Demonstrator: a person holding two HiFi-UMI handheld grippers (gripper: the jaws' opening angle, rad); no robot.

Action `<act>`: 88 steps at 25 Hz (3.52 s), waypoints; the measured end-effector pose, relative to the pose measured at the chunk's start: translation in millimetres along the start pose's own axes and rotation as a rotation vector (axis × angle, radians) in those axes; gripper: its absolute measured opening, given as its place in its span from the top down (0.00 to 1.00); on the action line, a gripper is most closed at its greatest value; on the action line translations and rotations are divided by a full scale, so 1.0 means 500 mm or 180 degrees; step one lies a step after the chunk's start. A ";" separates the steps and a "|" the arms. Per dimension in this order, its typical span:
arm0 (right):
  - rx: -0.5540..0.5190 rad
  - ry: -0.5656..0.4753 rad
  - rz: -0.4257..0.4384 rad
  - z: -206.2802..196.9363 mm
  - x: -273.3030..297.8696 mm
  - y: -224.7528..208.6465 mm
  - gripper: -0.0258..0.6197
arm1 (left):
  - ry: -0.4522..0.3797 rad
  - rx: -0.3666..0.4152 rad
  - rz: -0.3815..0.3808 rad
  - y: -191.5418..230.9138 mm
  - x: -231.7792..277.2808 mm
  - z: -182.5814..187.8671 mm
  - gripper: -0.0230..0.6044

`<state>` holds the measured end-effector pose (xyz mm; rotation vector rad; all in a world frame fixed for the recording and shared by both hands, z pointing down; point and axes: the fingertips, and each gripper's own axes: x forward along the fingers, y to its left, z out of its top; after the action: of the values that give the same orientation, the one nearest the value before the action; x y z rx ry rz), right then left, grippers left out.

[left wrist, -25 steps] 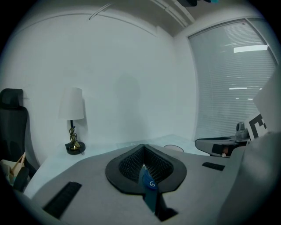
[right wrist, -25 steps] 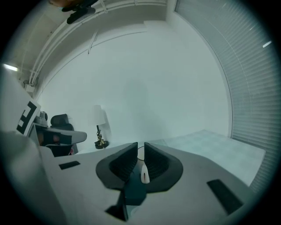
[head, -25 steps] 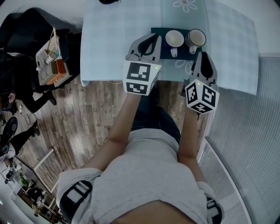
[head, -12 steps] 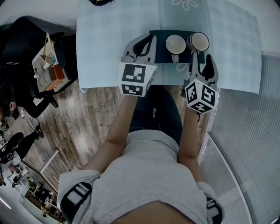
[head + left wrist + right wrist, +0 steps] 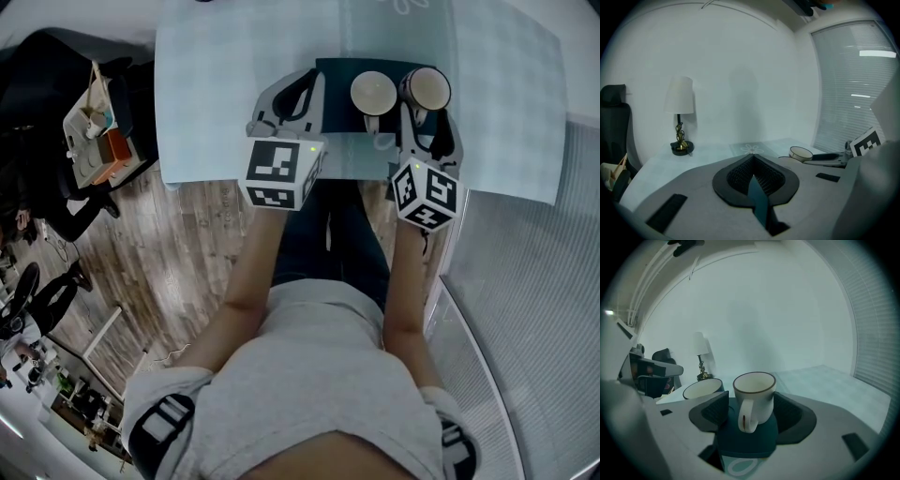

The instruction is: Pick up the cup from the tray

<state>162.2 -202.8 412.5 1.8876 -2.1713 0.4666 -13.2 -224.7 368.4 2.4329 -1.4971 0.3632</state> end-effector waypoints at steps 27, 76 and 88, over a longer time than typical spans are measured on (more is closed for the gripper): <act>-0.0174 -0.0217 0.0264 -0.003 0.071 -0.012 0.47 | 0.0218 0.0059 0.0119 -0.002 0.011 -0.042 0.95; -0.0082 -0.0512 0.0298 0.041 0.066 -0.015 0.44 | 0.0304 0.0055 0.0149 0.000 0.013 -0.063 0.95; 0.0102 -0.0568 -0.0312 0.066 0.060 -0.247 0.44 | 0.0198 0.0066 0.0155 0.003 0.027 -0.034 0.95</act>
<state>281.2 -257.9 404.4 2.1155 -2.1769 0.3276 -9.8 -230.5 388.9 2.3813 -1.5359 0.4622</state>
